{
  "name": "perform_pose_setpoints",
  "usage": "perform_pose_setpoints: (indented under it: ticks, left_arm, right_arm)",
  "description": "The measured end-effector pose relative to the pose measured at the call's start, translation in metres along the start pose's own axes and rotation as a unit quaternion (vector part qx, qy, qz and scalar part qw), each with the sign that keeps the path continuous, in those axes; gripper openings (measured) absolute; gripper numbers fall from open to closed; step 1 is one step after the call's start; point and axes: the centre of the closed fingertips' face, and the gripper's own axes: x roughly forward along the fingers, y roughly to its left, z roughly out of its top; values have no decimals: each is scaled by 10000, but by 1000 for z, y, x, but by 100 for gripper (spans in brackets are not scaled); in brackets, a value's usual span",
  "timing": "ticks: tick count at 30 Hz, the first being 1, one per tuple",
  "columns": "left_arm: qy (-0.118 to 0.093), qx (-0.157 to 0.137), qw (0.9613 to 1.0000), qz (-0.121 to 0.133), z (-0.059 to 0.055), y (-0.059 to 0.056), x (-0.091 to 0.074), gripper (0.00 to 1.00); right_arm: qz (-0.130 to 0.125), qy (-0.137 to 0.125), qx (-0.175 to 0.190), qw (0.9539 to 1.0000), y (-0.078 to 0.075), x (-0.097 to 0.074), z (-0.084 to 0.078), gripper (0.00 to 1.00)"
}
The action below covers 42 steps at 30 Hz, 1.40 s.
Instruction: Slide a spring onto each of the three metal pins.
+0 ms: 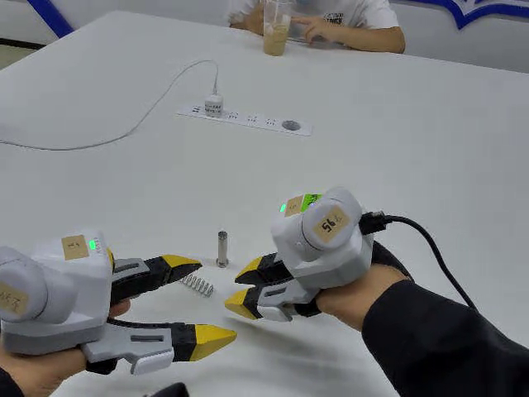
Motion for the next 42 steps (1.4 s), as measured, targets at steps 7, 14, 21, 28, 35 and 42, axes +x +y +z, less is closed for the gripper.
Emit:
perform_pose_setpoints:
  ticks: [7, 14, 21, 28, 35, 42]
  left_arm:
    - [14, -39, 10000, 78, -3, 3, -4, 62]
    - [14, -42, 9999, 100, -2, 5, -6, 61]
    - [23, -39, 9999, 107, -3, 6, -7, 61]
    - [23, -48, 9999, 121, -3, 7, -9, 61]
    - [47, -35, 9999, 98, -3, 5, -8, 61]
    - [71, -8, 9999, 104, -3, 6, -9, 61]
  right_arm:
    - [-61, -43, 44, 10000, -1, 11, 5, 20]
    - [-110, -41, 117, 9999, -1, 22, 5, 20]
    - [-201, -79, 153, 9996, -2, 31, 7, 19]
    - [-310, -58, 55, 9995, -5, 33, 5, 15]
    - [-329, -65, 6, 9994, -6, 32, 4, 12]
    - [-264, -31, 38, 9996, -3, 23, 2, 12]
